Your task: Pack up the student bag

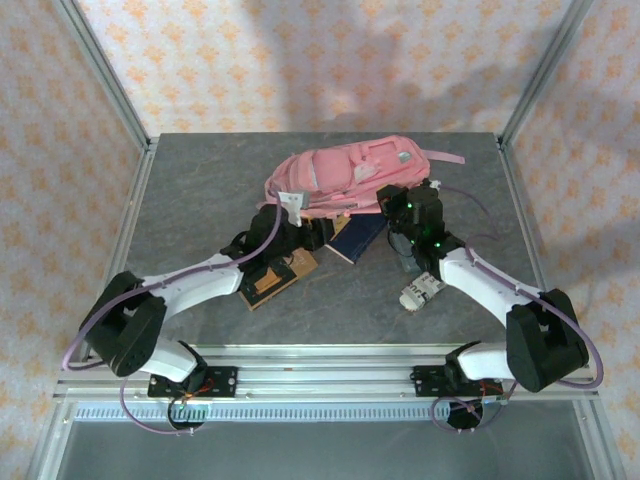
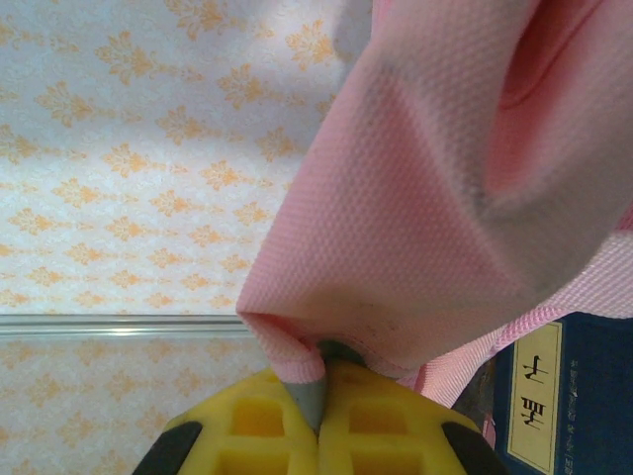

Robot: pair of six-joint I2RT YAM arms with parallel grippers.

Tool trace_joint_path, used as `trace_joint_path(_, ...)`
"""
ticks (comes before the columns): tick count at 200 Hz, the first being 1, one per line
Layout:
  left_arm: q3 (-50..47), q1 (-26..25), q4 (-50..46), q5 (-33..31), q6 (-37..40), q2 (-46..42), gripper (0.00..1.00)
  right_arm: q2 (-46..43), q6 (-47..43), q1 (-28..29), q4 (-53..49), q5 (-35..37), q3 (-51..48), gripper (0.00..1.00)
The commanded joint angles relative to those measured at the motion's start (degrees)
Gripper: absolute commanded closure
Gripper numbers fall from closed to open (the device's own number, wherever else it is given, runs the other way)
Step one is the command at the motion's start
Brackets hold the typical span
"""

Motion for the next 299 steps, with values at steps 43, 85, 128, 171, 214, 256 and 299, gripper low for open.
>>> trace_joint_path(43, 7.95, -2.0, 6.34, -1.57, -0.51, 10.58, 0.42, -2.53, 0.62, 0.55, 5.8, -1.23, 1.33, 1.0)
trace_joint_path(85, 13.44, -2.05, 4.73, -3.15, 1.46, 14.59, 0.4, -2.34, 1.0, 0.55, 6.54, -2.41, 1.43, 1.0)
trace_joint_path(128, 17.89, -2.05, 2.41, -3.6, 2.6, 17.31, 0.62, -2.32, 0.81, 0.55, 6.96, -3.23, 1.72, 1.0)
trace_joint_path(171, 15.61, -1.96, -0.73, -5.73, 3.48, 14.23, 1.0, -2.76, -0.24, 0.38, 5.63, -1.87, 1.1, 1.0)
trace_joint_path(214, 9.04, -0.51, -3.91, -7.33, 3.74, 8.95, 1.0, -3.1, -1.47, -0.15, 3.96, 0.18, 0.08, 1.0)
trace_joint_path(256, 1.55, 3.3, -4.84, -7.61, 3.27, 2.97, 1.0, -2.77, -2.66, -0.59, 2.91, 0.93, -0.5, 1.0)
trace_joint_path(299, -3.11, 6.13, -7.9, -8.87, 4.08, -1.75, 1.0, -1.43, -3.3, -2.33, 3.46, 0.56, -1.21, 1.0)
